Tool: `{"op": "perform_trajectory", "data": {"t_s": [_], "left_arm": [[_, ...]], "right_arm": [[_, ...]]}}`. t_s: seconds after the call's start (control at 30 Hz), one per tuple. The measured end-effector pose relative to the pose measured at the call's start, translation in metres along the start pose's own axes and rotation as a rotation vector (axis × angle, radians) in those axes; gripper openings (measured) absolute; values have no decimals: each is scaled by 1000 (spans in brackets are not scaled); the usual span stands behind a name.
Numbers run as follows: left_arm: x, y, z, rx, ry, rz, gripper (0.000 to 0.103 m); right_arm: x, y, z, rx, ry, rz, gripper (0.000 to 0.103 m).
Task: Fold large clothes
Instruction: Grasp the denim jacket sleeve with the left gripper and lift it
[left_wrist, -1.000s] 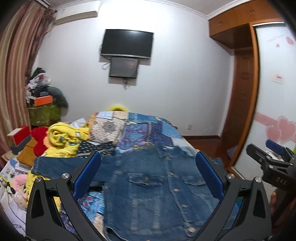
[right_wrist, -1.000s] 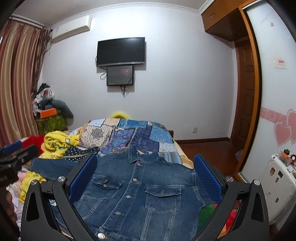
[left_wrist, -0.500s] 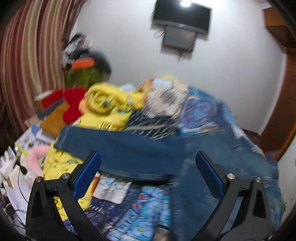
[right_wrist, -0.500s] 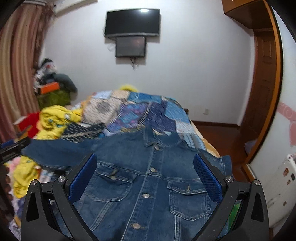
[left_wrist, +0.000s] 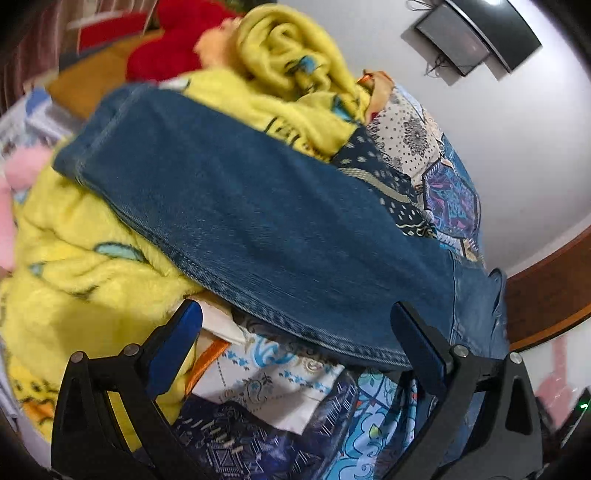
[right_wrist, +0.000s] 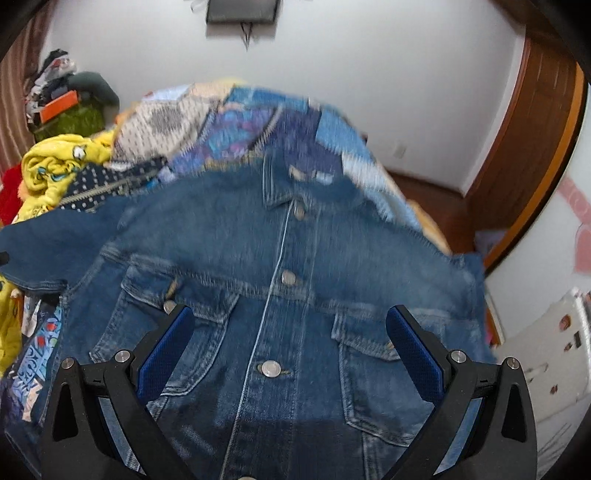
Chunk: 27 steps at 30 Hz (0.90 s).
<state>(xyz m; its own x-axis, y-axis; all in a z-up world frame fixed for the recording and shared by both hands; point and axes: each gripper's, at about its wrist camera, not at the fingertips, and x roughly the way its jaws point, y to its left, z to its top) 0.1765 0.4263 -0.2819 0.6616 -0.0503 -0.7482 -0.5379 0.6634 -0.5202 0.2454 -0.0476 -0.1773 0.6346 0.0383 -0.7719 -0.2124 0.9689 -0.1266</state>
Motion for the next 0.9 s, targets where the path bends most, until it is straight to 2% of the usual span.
{"op": "perform_trajectory", "data": {"t_s": [0.1,0.17,0.27,0.3,0.37,0.47,0.5,0.6,0.67,0.8,0.9], "left_arm": [[14,16,6,-43,21,-6,97],[21,23,10,-68,29,-15,87],[27,31,17,-92,7,-13,80],[28,32,19,-91,-3,4,77],[31,34,24,-92,-16,43,64],[33,29,27,-73,-31,150,51],[31,25,26,-62,-39,180,49],[24,9,25,-4,-64,260,24],[11,-7,25,42,-98,291,15],[-12,-39,33,117,-154,327,11],[-27,-77,43,232,-207,349,9]], "right_arm": [[11,-6,2,51,46,47,103],[16,-8,3,81,60,74,103],[20,-12,3,114,82,106,103],[21,-13,1,123,88,116,103],[22,-12,2,132,96,128,103],[20,-14,2,148,94,146,103],[18,-15,3,152,90,145,103],[12,-18,3,159,74,143,103],[7,-22,3,161,68,149,103],[-4,-32,3,183,48,160,103],[-12,-43,1,205,27,151,103]]}}
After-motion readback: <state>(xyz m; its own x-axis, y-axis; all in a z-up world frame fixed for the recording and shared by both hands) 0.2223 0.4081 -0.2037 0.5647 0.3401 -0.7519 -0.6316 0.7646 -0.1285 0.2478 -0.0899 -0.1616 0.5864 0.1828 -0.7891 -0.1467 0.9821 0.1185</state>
